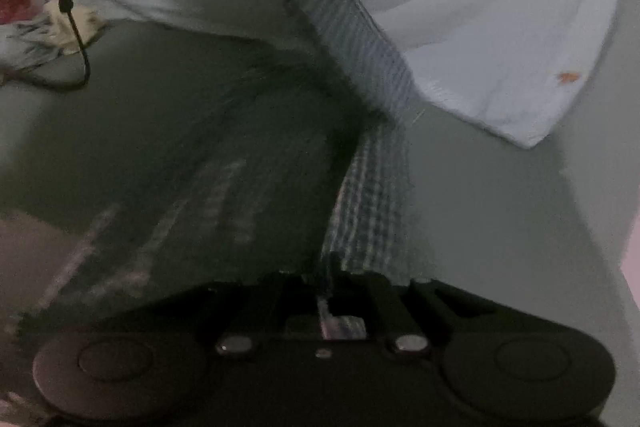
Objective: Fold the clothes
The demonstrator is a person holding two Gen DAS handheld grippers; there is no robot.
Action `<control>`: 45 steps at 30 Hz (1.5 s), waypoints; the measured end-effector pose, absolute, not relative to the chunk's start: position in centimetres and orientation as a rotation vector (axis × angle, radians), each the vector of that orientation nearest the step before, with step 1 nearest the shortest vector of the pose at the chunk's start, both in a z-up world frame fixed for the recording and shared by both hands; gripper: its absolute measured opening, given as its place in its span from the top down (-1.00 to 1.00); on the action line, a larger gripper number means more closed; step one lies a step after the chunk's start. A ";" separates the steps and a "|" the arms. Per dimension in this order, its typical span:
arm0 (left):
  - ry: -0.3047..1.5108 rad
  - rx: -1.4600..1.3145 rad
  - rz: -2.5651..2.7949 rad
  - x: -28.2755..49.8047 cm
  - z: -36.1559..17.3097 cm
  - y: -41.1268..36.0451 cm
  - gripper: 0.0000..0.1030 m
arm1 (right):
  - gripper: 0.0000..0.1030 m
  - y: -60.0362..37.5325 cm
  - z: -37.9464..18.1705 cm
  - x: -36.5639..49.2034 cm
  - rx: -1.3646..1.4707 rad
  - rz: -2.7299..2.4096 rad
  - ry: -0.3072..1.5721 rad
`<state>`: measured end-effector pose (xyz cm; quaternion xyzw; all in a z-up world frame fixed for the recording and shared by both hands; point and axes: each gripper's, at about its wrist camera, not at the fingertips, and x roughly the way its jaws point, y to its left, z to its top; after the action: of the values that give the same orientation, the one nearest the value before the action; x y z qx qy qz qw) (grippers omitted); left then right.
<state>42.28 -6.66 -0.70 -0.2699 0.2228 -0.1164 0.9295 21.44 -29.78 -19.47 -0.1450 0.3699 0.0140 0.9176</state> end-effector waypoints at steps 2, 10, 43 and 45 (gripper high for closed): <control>0.488 -0.554 -0.194 42.4 -2.5 -4.4 0.83 | 0.46 -28.5 -20.1 20.9 -0.269 0.024 0.794; 0.576 -0.616 -0.139 42.2 -8.2 -0.3 0.83 | 0.06 -29.5 -23.8 17.4 -0.324 -0.095 1.003; 0.548 -0.335 -0.003 37.4 -10.5 -4.6 0.78 | 0.82 -34.1 -18.5 21.2 0.060 -0.003 0.843; 0.561 -0.343 0.016 37.1 -11.0 -4.6 0.78 | 0.79 -34.4 -18.6 22.0 0.030 0.004 0.847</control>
<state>37.13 -4.58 -11.00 -0.1684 0.2757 0.0080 0.9464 21.99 -34.35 -18.58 0.0143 0.4108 0.0019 0.9116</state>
